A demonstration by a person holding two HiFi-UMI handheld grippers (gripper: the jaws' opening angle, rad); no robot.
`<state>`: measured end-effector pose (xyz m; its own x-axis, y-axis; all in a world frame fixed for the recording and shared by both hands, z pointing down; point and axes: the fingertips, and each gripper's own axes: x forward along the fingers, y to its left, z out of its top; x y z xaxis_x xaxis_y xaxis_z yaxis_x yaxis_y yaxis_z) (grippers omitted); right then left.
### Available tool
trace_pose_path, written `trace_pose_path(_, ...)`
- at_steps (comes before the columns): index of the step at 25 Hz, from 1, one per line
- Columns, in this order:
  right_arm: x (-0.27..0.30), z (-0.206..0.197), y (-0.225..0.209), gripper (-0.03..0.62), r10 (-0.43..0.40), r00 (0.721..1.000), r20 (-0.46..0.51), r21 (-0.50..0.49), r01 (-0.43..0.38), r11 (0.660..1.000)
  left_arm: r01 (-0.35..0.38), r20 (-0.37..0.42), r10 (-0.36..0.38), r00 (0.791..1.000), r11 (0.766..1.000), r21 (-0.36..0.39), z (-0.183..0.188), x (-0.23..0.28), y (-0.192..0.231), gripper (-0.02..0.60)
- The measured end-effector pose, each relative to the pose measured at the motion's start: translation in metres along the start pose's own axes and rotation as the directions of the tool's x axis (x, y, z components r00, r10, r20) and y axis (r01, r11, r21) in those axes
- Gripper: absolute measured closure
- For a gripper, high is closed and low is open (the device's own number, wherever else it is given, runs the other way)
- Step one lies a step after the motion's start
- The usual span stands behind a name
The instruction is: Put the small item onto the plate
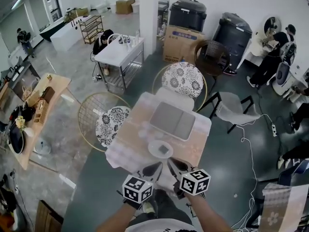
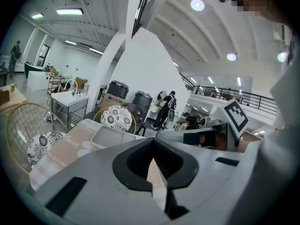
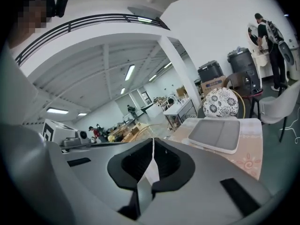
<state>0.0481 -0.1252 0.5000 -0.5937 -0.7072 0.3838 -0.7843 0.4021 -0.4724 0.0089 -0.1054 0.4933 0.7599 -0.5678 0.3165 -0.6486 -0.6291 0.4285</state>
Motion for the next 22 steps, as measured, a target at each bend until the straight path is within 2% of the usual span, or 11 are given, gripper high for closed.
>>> trace_pose_path(8,-0.042,0.025,0.039,0.58,-0.011,0.994,0.107,-0.12,0.024,0.993,0.023,0.071,-0.025,0.997,0.999,0.027,0.032,-0.026,-0.038,0.577)
trace_pose_path(14,-0.063,0.024,0.05,0.58,-0.021,0.989,0.145,-0.131,0.041,0.991,0.038,0.087,-0.044,0.995,0.997,0.06,0.032,-0.038,-0.056,0.577)
trace_pose_path(22,-0.07,0.026,0.053,0.58,-0.014,0.988,0.156,-0.121,0.033,0.992,0.034,0.102,-0.041,0.994,0.997,0.065,0.032,-0.042,-0.062,0.577)
